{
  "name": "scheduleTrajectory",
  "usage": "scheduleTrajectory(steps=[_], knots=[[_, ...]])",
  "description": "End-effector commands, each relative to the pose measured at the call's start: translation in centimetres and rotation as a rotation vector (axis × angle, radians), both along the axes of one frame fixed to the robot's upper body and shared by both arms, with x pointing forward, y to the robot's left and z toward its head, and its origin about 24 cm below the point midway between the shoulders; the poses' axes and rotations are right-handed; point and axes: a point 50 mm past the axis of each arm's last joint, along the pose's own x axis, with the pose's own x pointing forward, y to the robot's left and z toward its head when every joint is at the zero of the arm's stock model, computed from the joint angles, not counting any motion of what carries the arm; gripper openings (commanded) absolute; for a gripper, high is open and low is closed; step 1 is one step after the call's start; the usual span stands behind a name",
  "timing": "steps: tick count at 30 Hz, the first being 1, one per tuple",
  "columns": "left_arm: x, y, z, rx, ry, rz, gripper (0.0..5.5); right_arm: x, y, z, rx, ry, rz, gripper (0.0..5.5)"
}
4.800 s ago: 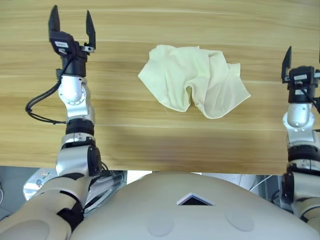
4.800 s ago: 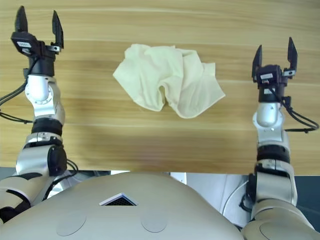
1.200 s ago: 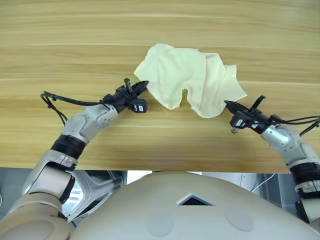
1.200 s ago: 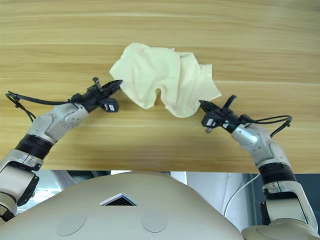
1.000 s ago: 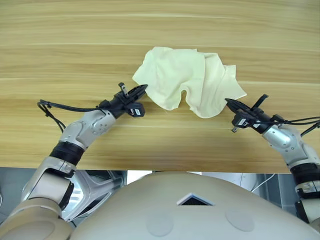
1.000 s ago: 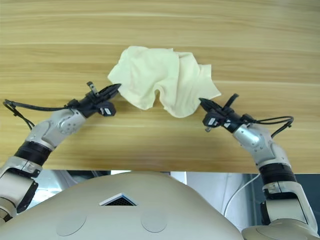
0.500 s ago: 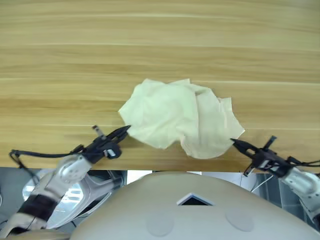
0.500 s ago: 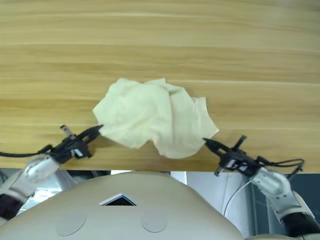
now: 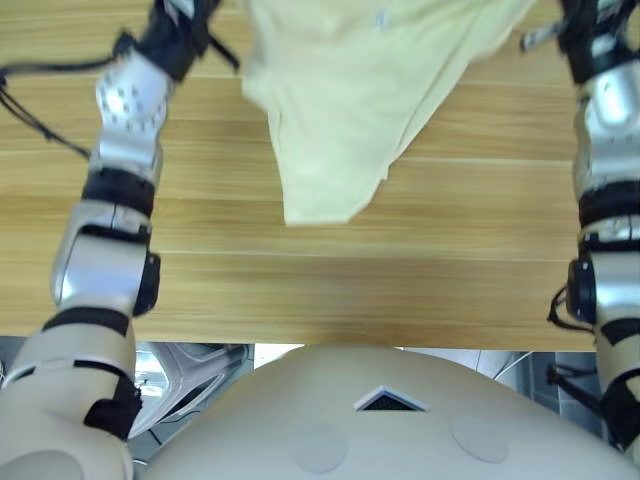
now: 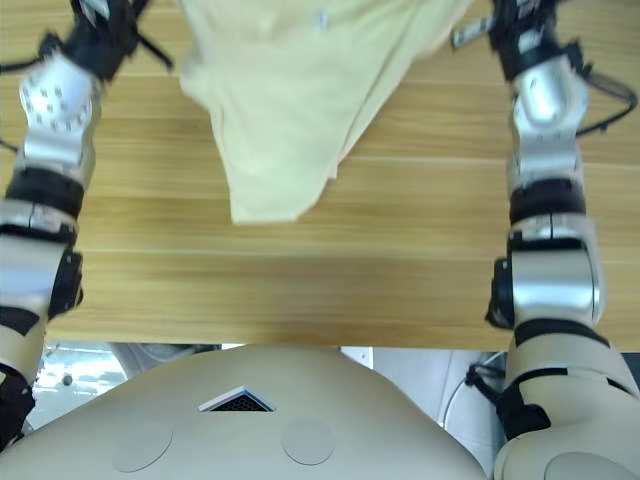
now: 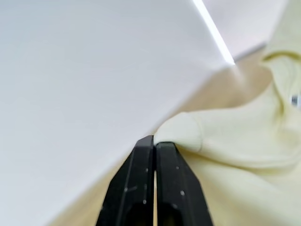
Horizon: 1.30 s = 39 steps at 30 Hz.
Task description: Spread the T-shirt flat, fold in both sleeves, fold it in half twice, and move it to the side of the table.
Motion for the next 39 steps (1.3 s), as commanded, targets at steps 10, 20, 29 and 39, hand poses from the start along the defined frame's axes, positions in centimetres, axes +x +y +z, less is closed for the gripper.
scheduleTrajectory(steps=[10,20,29,39], knots=[[-1.8,0.8,-10.0,0.117,0.324,0.077,0.02,-1.6,0.7,-7.6,0.088,0.120,-0.067,0.00],[-23.6,6.8,-20.6,0.482,0.741,-0.246,0.02,-21.5,-4.3,-16.2,-0.282,0.769,0.395,0.00],[-27.9,6.8,-18.9,0.413,0.801,-0.158,0.57,-26.3,-4.5,-15.8,-0.450,0.953,0.534,0.00],[-30.0,3.9,-17.4,0.217,0.806,-0.282,2.03,-27.0,-2.0,-13.2,-0.389,0.906,0.610,1.30]])
